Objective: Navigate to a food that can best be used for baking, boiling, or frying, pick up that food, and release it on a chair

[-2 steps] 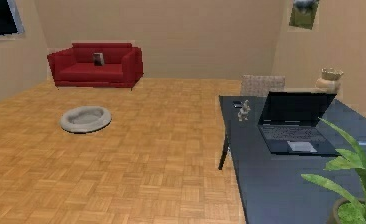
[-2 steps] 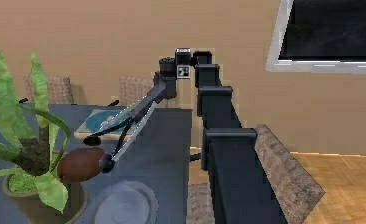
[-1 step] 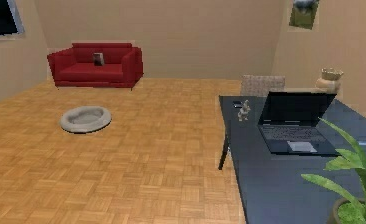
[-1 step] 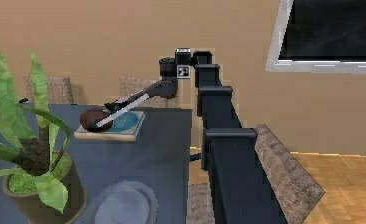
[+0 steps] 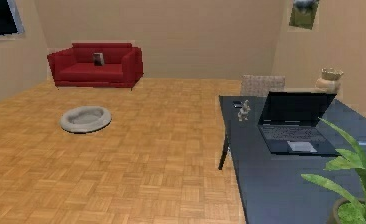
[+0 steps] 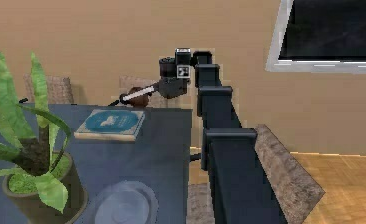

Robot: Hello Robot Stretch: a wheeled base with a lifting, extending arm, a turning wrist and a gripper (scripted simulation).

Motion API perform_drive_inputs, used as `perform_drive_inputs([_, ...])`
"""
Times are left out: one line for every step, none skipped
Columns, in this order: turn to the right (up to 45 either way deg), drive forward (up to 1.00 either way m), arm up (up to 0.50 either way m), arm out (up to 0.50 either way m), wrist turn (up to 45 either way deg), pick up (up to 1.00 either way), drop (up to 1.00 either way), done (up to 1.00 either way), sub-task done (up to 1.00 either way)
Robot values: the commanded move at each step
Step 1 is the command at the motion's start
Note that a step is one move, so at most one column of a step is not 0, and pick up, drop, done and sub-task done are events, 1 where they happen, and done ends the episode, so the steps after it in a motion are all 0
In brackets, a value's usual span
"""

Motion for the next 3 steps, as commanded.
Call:
perform_drive_inputs([0.0, 0.0, 0.0, 0.0, 45.0, 0.0, 0.0, 0.0, 0.0])
perform_drive_inputs([0.0, 0.0, 0.0, 0.0, 36.0, 0.0, 0.0, 0.0, 0.0])
perform_drive_inputs([0.0, 0.0, 0.0, 0.02, 0.0, 0.0, 0.0, 0.0, 0.0])
